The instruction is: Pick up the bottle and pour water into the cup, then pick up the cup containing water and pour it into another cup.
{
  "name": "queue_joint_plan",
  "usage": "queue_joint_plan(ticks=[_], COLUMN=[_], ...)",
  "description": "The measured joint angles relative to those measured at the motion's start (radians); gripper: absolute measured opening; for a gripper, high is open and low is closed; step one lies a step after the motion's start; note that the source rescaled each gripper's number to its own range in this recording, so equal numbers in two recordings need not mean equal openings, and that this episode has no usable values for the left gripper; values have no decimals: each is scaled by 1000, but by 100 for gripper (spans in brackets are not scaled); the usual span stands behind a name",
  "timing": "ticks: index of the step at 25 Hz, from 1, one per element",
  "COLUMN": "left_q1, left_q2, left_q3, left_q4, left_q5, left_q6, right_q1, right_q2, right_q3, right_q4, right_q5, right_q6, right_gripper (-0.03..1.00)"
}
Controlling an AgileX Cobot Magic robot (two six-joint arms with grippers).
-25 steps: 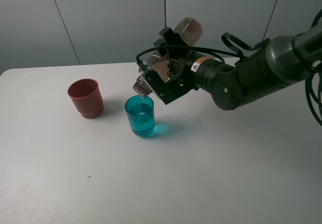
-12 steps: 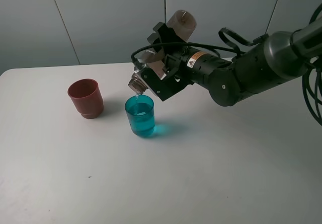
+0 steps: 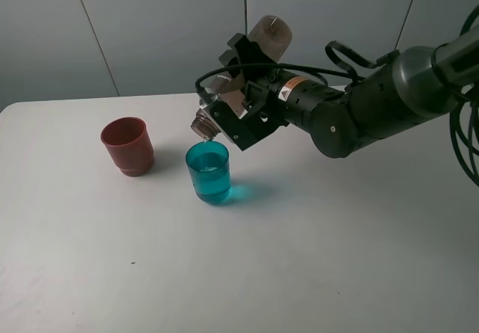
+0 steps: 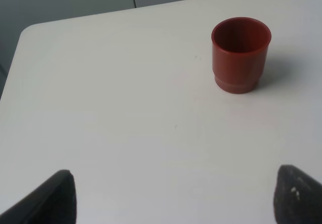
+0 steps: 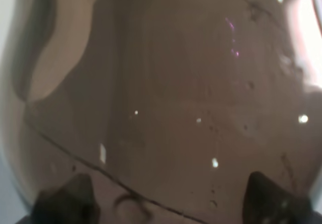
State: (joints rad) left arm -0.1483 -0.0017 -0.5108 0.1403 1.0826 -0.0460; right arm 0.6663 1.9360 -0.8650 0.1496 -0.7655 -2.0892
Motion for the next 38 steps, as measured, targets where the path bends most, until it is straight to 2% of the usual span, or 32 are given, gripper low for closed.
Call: queue_joint_plan(ticks=[16,19,23,25,29,31,33,36,38], left_q1=[0,0,0,0,0,0,0,0,0], left_q2=[0,0,0,0,0,0,0,0,0], left_q3=[0,0,0,0,0,0,0,0,0], left_q4=[0,0,0,0,0,0,0,0,0], left_q5=[0,0,0,0,0,0,0,0,0], left_q6=[0,0,0,0,0,0,-2,-2,-2], right_q1=[0,0,0,0,0,-5,-35,-122,-187], right_q2=[0,0,-9,-37,-129,-172,-194,-199,-199], right_q3=[0,0,-1,-1,-1,-2,-5,-5,-5], right_q4=[2,31,52,52,26,-44,-150,-274,-301], right_q5=[18,21,57,135,284,352,389,397,383], right_q6=[2,73,275,374,652,852,1146,1585,1817], right_gripper=[3,3,3,3,3,3,3,3,3])
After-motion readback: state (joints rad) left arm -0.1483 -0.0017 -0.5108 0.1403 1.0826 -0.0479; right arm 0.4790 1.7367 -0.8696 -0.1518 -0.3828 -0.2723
